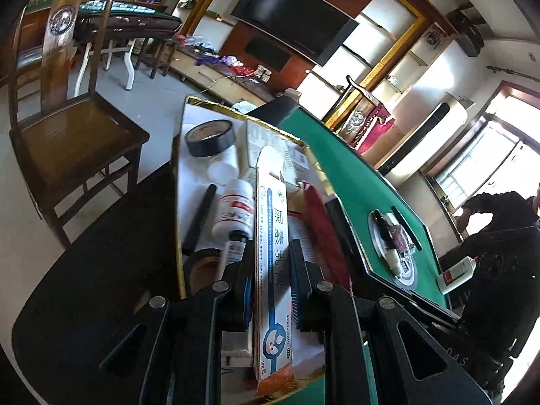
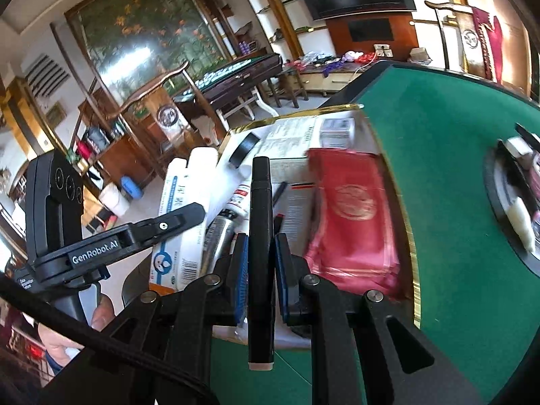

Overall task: Organize objects
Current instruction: 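Lower the cream box and marker into the tray and open both tools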

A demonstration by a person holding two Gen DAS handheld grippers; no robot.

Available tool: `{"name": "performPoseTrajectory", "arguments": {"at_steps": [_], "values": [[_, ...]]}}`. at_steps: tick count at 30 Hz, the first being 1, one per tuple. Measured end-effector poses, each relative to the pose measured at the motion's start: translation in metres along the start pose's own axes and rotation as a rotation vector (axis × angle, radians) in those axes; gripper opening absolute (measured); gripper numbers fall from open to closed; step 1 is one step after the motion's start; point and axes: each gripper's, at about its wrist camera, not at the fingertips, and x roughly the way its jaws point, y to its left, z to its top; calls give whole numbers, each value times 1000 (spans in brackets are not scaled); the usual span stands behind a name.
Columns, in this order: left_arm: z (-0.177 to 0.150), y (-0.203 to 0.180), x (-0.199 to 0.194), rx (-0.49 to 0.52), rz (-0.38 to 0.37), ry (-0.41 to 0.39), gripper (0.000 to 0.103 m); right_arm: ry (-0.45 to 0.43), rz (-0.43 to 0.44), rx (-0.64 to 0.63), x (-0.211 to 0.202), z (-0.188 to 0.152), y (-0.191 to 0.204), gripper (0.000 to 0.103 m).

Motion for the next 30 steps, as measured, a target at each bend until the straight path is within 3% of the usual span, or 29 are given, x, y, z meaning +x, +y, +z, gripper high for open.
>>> {"name": "performPoseTrajectory", "arguments": {"at_steps": [11, 16, 30], "values": [[19, 33, 17, -35, 27, 20, 14, 33, -64, -1, 28, 2, -1, 13], [27, 33, 32, -19, 40, 48, 14, 42, -70, 5, 36, 5, 0, 13], [26, 28, 26, -9, 50, 56, 14, 72, -77, -2, 51, 5, 7, 13]]}}
